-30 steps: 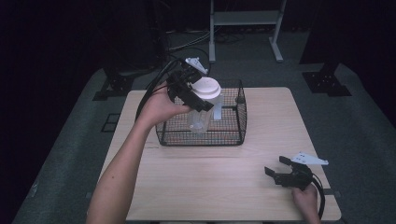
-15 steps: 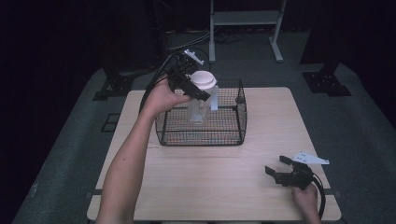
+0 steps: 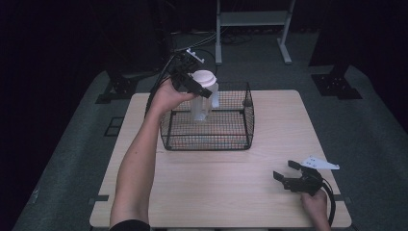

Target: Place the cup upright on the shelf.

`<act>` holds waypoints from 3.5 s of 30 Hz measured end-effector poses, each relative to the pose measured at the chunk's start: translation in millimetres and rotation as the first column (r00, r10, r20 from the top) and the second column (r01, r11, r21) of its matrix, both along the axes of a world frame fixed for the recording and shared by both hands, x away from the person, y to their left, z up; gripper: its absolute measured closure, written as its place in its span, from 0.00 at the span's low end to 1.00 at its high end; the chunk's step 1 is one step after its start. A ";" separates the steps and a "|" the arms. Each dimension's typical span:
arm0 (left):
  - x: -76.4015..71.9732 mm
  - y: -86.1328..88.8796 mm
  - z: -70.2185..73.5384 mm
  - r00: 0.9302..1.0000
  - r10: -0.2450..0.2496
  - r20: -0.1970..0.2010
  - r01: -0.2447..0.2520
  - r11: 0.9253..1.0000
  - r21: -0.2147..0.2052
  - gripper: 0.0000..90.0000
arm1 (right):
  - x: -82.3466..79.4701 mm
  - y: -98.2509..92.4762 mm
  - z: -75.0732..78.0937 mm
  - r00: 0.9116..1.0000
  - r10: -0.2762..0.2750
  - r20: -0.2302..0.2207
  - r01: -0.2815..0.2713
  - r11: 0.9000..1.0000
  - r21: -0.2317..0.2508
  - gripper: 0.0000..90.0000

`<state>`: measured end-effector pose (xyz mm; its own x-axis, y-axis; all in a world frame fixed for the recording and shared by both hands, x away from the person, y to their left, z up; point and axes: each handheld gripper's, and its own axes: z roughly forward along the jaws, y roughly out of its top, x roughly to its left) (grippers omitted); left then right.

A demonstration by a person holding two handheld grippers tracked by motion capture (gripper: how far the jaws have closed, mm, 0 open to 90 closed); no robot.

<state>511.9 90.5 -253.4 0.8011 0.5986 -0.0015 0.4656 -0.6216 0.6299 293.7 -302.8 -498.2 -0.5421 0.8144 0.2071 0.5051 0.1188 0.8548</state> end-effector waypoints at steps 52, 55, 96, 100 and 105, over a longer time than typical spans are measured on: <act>2.3 -0.9 -101.8 0.997 0.079 -0.002 -0.079 0.996 -0.031 0.06 | -0.8 0.8 -0.2 1.000 0.012 0.004 -0.012 1.000 -0.009 0.14; -1.0 -1.9 -103.1 0.997 0.077 0.012 -0.077 0.997 -0.027 0.06 | -0.8 0.8 -0.3 1.000 0.011 0.003 -0.011 1.000 -0.010 0.14; -10.2 6.1 -82.5 0.995 0.076 0.058 -0.070 0.992 -0.109 0.00 | -0.2 1.4 -0.4 1.000 0.011 0.002 -0.011 1.000 -0.018 0.14; -12.6 9.3 -77.9 0.994 0.077 0.071 -0.068 0.991 -0.114 0.00 | 0.0 1.5 -0.5 1.000 0.011 0.002 -0.011 1.000 -0.018 0.14; -15.7 12.8 -72.1 0.992 0.081 0.091 -0.068 0.988 -0.139 0.00 | 0.0 1.5 -0.5 1.000 0.011 0.002 -0.011 1.000 -0.018 0.14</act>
